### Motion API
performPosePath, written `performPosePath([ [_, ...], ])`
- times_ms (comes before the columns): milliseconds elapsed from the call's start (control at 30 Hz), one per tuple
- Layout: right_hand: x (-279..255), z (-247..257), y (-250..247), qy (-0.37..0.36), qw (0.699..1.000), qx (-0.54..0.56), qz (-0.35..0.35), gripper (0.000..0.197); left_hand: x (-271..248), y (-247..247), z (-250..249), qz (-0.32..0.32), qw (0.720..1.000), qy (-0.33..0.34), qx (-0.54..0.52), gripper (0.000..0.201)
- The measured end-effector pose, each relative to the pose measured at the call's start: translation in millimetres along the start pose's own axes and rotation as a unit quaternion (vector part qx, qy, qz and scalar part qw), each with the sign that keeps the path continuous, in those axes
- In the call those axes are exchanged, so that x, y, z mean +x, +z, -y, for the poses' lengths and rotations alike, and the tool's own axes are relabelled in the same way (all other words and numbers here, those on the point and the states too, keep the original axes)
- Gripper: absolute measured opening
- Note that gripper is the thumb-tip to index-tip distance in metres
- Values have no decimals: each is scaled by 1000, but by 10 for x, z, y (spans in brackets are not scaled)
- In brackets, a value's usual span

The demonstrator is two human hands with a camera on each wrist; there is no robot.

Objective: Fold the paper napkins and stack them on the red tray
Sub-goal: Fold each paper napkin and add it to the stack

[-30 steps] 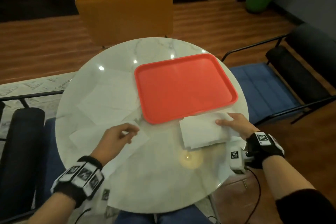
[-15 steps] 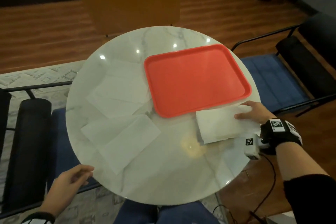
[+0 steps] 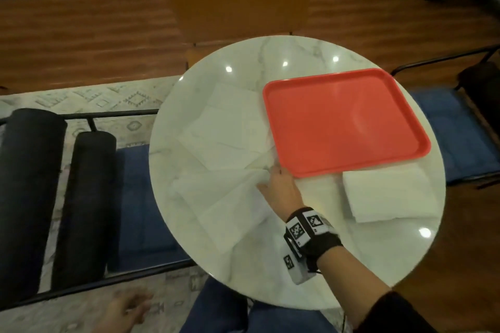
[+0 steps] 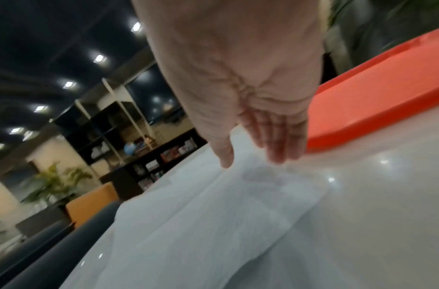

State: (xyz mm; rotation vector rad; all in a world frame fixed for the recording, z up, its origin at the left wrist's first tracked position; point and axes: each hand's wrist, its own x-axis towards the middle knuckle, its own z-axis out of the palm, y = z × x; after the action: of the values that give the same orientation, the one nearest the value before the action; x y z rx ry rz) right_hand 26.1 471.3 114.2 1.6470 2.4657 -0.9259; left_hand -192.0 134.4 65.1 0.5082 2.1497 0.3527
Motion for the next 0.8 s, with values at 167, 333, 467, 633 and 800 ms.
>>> performPosePath([
  [167, 72, 172, 175, 88, 996, -6, -18, 42, 7, -287, -494, -2, 997, 55, -46, 19],
  [333, -8, 331, -154, -27, 982, 172, 68, 18, 158, -632, -1350, 5, 979, 197, -59, 22],
  [467, -160, 619, -461, -116, 973, 158, 121, 39, 166, -803, -2206, 29, 936, 349, -17, 63],
  [633, -276, 970, -799, -199, 957, 138, 162, 28, -47, -786, -2976, 93, 845, 490, 195, 78],
  [800, -258, 898, -972, -115, 922, 358, 88, 16, -27, -868, -3148, 86, 872, 465, 130, 43],
])
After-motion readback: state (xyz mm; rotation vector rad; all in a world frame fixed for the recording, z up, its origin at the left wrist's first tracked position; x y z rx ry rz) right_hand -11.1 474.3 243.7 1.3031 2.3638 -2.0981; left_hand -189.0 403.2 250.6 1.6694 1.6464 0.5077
